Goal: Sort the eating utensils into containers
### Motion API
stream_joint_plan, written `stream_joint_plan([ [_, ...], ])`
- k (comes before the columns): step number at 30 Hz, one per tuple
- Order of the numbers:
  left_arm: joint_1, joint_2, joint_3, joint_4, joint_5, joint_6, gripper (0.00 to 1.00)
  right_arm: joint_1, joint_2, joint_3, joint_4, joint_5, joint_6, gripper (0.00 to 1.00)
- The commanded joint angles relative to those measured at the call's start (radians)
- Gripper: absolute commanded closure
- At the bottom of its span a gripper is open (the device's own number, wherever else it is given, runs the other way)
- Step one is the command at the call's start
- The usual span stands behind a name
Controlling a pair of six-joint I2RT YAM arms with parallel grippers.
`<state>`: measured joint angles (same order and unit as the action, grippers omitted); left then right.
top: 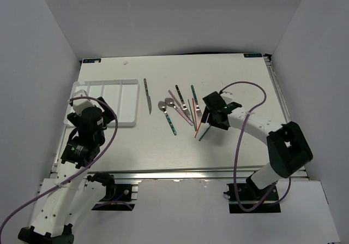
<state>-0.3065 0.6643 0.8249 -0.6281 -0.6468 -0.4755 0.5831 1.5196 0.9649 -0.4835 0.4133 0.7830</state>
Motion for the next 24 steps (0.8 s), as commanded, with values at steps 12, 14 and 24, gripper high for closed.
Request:
stream_joint_plan([
  [12,0.006,0.009,-0.004,-0.002,0.003,0.0,0.02,0.064,0.206,-0.02,0.1,-0.004,0.091,0.58],
  [14,0.006,0.012,-0.001,-0.004,0.001,0.0,0.02,0.066,0.217,-0.063,0.126,-0.027,0.093,0.7],
  [24,0.004,0.043,0.035,0.01,0.209,-0.015,0.02,0.063,0.056,-0.161,0.132,-0.08,0.035,1.0],
])
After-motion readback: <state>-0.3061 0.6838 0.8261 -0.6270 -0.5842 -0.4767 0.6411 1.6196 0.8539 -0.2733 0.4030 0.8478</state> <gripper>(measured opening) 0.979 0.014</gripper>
